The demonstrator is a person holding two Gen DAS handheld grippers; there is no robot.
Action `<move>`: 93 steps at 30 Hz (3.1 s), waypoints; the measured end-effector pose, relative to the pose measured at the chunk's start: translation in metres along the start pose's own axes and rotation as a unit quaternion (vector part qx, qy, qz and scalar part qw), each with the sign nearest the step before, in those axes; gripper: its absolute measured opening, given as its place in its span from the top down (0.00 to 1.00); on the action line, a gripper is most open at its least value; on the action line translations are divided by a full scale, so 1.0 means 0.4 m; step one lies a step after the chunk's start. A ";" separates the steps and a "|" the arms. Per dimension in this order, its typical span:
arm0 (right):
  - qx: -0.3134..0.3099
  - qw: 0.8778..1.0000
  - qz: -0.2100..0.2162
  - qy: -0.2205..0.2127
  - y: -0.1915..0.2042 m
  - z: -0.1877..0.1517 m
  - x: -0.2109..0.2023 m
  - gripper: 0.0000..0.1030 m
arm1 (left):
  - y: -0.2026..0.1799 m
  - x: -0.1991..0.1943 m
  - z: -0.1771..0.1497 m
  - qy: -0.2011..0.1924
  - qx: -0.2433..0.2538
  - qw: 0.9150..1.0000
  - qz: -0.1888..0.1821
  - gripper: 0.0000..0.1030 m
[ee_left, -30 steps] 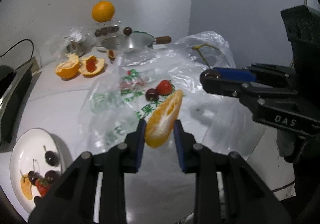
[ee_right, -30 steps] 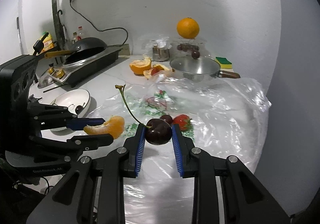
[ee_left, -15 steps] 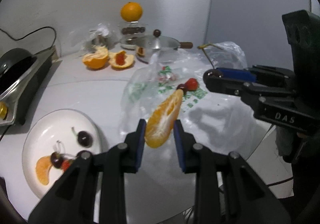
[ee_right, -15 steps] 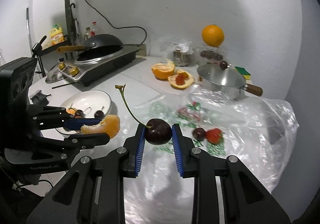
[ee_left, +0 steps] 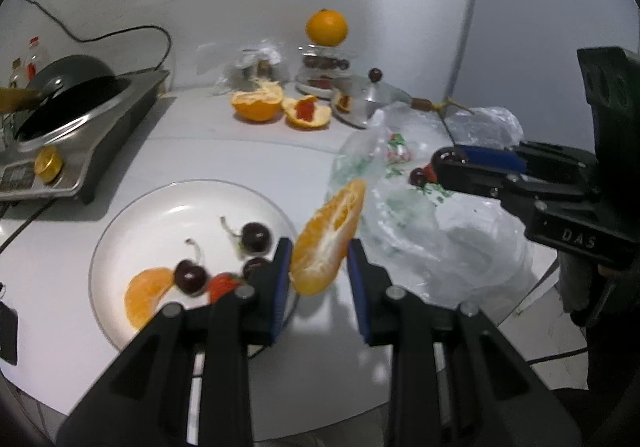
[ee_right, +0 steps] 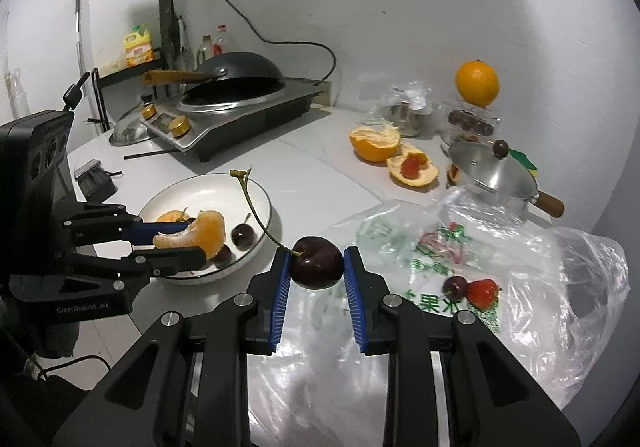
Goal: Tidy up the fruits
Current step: 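Carry the held cherry and mandarin segment in both grippers over the white plate, then open the right gripper to drop the cherry while the left gripper releases the mandarin segment, then move both open grippers back over the plastic bag of fruit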
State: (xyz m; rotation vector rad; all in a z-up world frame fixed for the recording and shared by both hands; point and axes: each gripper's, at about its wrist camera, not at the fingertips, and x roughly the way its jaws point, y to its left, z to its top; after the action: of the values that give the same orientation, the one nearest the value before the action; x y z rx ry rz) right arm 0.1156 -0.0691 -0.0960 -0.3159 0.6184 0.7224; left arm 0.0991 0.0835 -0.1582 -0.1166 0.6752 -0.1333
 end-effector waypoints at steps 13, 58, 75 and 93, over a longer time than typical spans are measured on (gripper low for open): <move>-0.024 0.999 0.019 0.011 0.105 0.053 0.079 0.72 | 0.144 -0.070 -0.016 -0.029 -0.026 0.998 0.042 0.72; -0.039 0.994 0.066 0.083 0.223 0.118 0.399 0.72 | 0.351 0.060 0.010 -0.024 -0.048 0.997 0.064 0.70; -0.030 0.997 0.047 0.057 0.210 0.119 0.298 0.57 | 0.300 -0.021 0.014 -0.044 -0.037 0.996 0.075 0.48; -0.010 0.999 0.024 0.027 0.155 0.072 0.141 0.57 | 0.176 -0.096 0.015 -0.058 -0.017 0.996 0.060 0.32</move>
State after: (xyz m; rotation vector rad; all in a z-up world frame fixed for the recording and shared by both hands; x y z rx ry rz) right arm 0.1170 0.0180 -0.1126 -0.3402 0.6723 0.7691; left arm 0.0791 0.1594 -0.1405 -0.1158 0.5671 0.0013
